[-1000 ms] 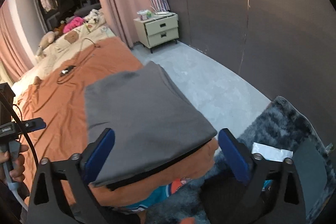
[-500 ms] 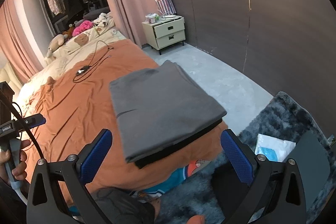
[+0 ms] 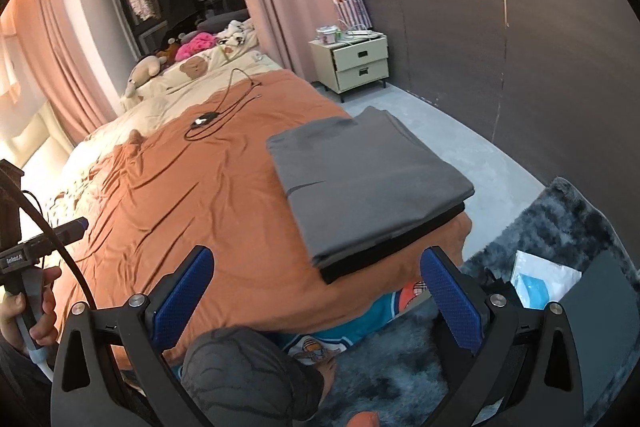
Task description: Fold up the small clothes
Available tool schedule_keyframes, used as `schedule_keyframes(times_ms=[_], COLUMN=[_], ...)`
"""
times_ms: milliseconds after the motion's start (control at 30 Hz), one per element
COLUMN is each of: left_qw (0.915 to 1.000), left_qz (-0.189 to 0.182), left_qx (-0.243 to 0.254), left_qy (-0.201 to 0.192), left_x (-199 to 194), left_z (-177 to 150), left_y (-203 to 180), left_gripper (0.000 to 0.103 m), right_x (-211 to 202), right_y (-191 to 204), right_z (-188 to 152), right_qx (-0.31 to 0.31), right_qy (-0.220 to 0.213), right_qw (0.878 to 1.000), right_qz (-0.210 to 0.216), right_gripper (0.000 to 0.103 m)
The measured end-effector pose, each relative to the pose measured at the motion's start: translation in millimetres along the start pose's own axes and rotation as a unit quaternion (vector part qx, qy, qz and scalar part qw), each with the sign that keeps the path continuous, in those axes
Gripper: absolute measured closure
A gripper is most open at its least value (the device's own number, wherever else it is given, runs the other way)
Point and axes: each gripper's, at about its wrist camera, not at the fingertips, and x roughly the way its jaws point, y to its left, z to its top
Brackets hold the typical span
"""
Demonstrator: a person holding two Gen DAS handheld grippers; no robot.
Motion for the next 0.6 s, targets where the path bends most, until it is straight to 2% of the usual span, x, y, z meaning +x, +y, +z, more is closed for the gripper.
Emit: schedule_keyframes(times_ms=[267, 600], left_qw=[0.9984, 0.9948], left_qz=[0.033, 0.060], left_qx=[0.026, 0.035], left_qy=[-0.039, -0.074], left_x=[-37.9, -81.6], left_z=[-41.7, -92.1], left_y=[3.0, 7.4], left_gripper=[0.000, 0.000], right_x=[-17.9, -31.3], right_y=[6.0, 19.5], right_z=[-23.4, -56.8], right_qx=[-0.018, -0.031], right_qy=[-0.016, -0.044], right_qw=[1.000, 0.998], right_qz=[0.011, 0.034], right_gripper=[0.000, 0.000])
